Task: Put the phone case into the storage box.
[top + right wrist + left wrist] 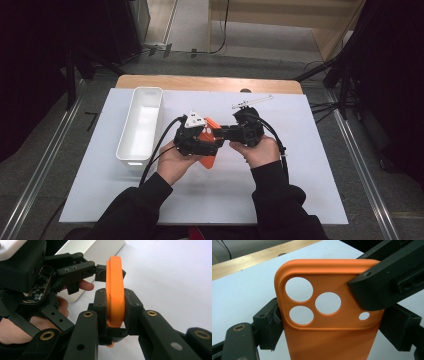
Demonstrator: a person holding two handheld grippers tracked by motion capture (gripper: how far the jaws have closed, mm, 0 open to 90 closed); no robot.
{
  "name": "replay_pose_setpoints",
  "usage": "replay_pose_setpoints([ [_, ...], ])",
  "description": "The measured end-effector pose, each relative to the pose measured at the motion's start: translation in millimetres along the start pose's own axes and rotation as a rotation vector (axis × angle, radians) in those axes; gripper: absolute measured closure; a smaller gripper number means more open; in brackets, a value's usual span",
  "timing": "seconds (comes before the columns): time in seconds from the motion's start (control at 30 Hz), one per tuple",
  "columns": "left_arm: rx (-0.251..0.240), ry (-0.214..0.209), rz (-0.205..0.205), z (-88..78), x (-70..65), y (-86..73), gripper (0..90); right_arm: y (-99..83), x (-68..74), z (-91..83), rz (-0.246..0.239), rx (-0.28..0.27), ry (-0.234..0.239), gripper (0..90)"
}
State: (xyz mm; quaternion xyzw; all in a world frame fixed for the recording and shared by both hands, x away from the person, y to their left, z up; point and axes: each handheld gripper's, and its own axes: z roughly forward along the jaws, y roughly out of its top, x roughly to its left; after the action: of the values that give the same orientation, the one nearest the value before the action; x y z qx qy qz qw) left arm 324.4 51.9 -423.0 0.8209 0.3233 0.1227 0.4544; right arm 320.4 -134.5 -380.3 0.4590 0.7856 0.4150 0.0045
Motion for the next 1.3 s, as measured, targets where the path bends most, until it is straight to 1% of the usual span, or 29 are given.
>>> replay_pose_setpoints([
  [0.13,0.008,-0.005,0.008,-0.7,-0.1,0.9,16.0,-0.1,0.2,-0.6,-0.003,0.002,0.0,72.5],
  [0.23,0.012,-0.013,0.002,-1.2,-0.9,1.7,16.0,0.1,1.4,-1.8,-0.007,-0.003,-0.002,70.9],
  [0.33,0.017,-0.017,0.013,-1.7,-1.7,2.3,16.0,0.5,1.9,-4.7,-0.013,-0.013,0.0,68.7],
  [0.47,0.024,-0.018,0.015,-2.2,-2.5,2.9,16.0,1.0,1.6,-8.4,-0.029,-0.026,0.004,64.3],
  [0.53,0.025,-0.014,0.017,-2.3,-2.0,2.8,16.0,0.7,1.9,-9.6,-0.04,-0.031,-0.004,61.9],
  [0.63,0.027,-0.017,0.009,-2.4,-0.9,2.7,15.9,1.1,1.3,-12.1,-0.045,-0.035,-0.004,59.2],
  [0.77,0.028,-0.018,0.009,-3.1,0.2,2.8,15.9,1.9,1.3,-17.6,-0.053,-0.048,0.0,56.5],
  [0.83,0.031,-0.018,0.008,-3.4,0.6,2.8,15.9,2.3,1.7,-20.9,-0.065,-0.059,0.0,54.3],
  [0.97,0.033,-0.019,0.002,-4.0,1.4,3.1,15.9,3.5,1.7,-26.4,-0.068,-0.065,-0.01,49.7],
  [1.13,0.043,-0.037,0.002,-5.1,2.3,4.5,15.9,3.3,-2.5,-31.5,-0.064,-0.072,-0.016,44.6],
  [1.3,0.054,-0.058,0.001,-6.6,2.2,5.7,15.9,1.9,-7.1,-34.8,-0.089,-0.075,-0.029,42.6],
])
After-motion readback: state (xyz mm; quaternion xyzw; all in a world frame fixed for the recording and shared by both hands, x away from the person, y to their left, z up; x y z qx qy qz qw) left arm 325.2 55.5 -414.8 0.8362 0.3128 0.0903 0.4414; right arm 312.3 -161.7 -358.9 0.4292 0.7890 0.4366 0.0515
